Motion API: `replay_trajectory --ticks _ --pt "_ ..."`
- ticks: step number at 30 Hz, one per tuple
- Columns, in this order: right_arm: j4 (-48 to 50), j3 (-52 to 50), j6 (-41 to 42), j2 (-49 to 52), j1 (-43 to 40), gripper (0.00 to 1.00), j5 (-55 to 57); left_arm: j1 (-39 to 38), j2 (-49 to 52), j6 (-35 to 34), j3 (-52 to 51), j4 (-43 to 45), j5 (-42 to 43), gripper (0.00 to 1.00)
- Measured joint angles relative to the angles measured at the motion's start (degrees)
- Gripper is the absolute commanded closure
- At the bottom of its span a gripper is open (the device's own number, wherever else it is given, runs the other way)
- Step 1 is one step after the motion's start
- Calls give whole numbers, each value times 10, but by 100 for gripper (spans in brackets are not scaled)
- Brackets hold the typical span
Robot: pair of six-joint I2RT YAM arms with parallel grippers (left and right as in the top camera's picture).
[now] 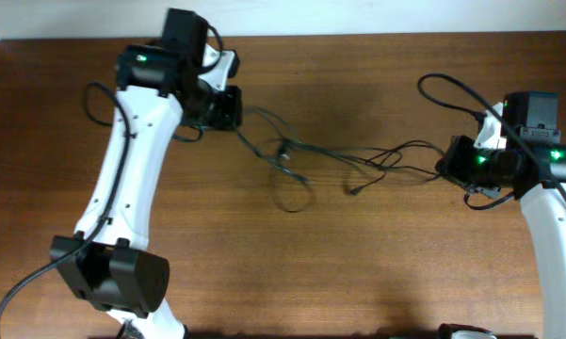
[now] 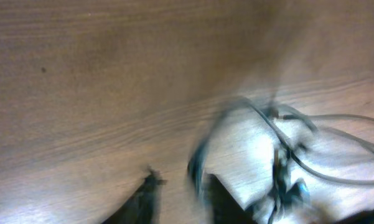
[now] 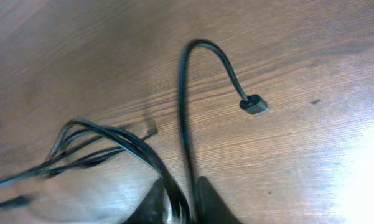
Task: Untangle cables
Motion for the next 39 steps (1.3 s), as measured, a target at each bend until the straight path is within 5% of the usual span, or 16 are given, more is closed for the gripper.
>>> replay_trajectory --ticks 5,11,18,25,26,28,30,32,36,39 --pt "8 0 -77 0 49 10 -41 -40 0 1 -8 11 -34 1" --pt "24 0 -20 0 47 8 44 -50 0 41 -41 71 -14 7" --pt "28 0 8 0 16 8 86 -167 6 139 -202 330 48 10" --pt "21 0 8 0 16 8 88 -254 124 203 -210 375 70 14" --pt "19 0 8 0 16 8 88 -262 135 205 -211 376 71 17" --pt "19 0 8 0 16 8 88 -269 149 212 -211 377 72 38" --pt "19 0 8 2 16 8 88 -269 161 215 -211 389 72 74" --pt "18 0 9 3 16 8 88 -269 171 209 -211 403 61 95" --pt "16 0 9 4 16 8 86 -263 174 158 -168 360 15 100" --pt "17 0 9 4 16 8 64 -249 176 124 -55 236 6 100"
